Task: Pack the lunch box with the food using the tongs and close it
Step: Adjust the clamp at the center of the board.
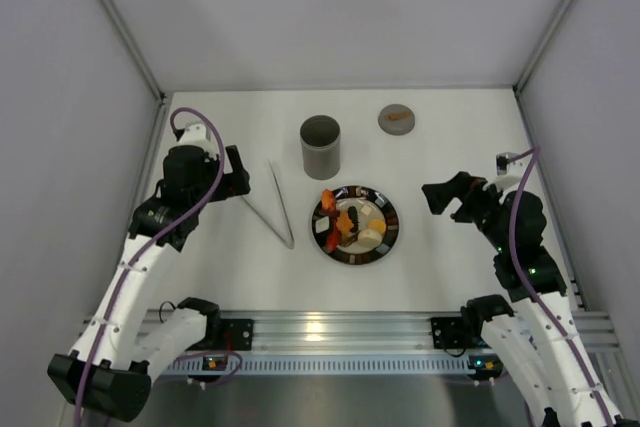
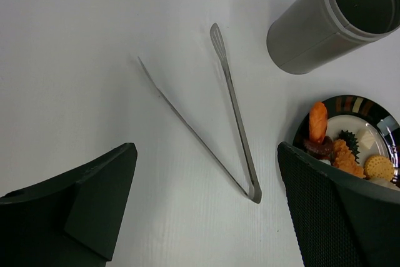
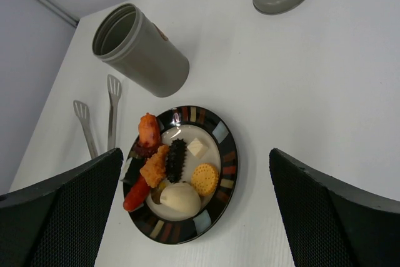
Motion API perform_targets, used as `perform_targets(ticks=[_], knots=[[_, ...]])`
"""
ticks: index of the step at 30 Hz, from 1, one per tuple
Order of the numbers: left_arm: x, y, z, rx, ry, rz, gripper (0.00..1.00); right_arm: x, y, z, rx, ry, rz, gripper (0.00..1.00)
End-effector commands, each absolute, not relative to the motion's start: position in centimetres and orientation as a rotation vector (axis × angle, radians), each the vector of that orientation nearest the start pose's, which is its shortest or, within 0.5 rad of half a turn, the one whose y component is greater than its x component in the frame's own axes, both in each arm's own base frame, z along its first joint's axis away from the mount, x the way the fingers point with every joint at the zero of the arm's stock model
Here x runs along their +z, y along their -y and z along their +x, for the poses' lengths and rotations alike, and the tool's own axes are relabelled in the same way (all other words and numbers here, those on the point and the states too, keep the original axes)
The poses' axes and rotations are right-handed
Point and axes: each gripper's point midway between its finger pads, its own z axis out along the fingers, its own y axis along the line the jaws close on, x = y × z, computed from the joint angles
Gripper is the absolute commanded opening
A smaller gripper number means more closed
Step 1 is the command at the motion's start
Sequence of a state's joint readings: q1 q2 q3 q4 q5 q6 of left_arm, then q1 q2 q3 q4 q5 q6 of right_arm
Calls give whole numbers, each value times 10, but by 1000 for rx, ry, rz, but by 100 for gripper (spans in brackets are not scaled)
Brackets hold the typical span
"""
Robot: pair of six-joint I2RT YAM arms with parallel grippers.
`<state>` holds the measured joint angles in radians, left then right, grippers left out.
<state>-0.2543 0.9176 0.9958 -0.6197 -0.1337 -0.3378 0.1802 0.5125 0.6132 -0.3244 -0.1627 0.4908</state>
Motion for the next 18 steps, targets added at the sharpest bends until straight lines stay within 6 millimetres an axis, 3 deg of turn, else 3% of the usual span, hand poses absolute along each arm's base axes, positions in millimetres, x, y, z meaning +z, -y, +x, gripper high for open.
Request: perform_targets(ticks=[1, 6, 8, 12, 18], knots=[[248, 67, 295, -231, -2058, -152, 99, 246, -91, 247, 613, -1796, 154, 99], [242, 64, 297, -206, -2076, -177, 99, 245, -91, 247, 611, -1802, 157, 99], [234, 48, 299, -129, -2087, -314, 99, 246, -91, 246, 613, -1802, 156, 99], [195, 39, 292, -86, -2151, -528, 99, 248, -91, 246, 618, -1796, 160, 100], [146, 56, 299, -161, -2189, -703, 99, 242, -96, 245, 649, -1819, 153, 100]])
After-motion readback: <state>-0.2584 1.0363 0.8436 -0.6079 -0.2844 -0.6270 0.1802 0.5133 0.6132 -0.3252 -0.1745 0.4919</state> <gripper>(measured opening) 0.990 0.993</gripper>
